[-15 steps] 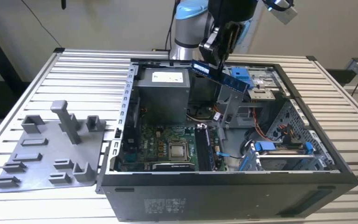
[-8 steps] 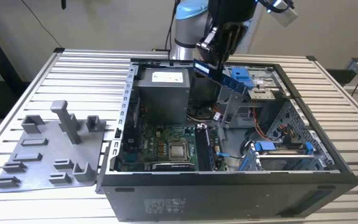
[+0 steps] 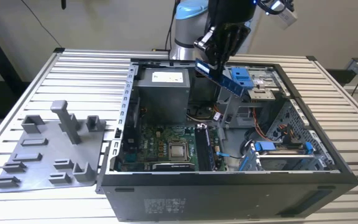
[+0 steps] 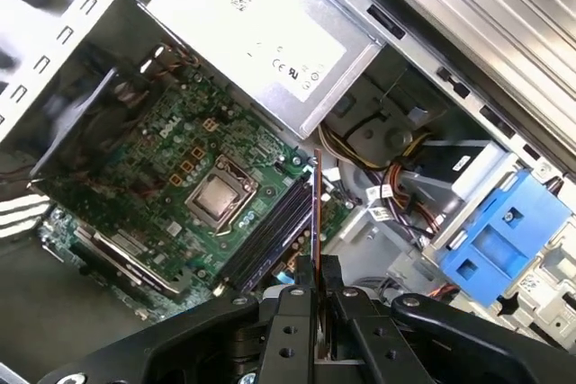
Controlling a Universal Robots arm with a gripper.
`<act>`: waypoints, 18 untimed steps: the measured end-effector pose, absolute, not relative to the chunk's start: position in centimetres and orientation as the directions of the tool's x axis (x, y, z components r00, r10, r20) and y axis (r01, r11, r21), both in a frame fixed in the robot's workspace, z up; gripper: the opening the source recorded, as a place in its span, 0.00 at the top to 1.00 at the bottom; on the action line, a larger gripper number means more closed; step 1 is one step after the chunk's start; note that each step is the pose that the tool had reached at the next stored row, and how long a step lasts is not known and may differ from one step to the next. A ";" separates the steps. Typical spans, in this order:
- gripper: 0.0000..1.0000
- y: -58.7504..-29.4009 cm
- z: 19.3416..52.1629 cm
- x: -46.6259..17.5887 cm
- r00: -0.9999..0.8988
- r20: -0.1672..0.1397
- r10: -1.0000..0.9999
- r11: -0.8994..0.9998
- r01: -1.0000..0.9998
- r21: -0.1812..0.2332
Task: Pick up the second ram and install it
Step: 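Insert the second ram into the second slot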
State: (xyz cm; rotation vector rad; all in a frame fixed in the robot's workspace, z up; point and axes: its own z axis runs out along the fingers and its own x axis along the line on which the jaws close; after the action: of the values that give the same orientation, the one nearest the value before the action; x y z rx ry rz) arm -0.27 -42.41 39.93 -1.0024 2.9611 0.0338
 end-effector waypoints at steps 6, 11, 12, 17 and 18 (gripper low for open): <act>0.86 -42.4 39.8 -0.3 -0.850 -0.021 -0.527 0.849 -0.527 0.016; 0.86 -42.4 39.7 -0.3 -0.889 -0.021 -0.457 0.889 -0.457 0.016; 0.86 -42.4 39.7 -0.3 -0.897 -0.021 -0.442 0.897 -0.442 0.016; 0.86 -42.4 39.6 -0.3 -0.922 -0.019 -0.386 0.922 -0.387 0.017; 0.86 -42.4 39.6 -0.3 -0.928 -0.020 -0.372 0.928 -0.373 0.017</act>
State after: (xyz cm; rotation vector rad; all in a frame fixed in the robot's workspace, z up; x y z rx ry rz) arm -0.27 -42.41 39.57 -0.5931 3.0686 0.0313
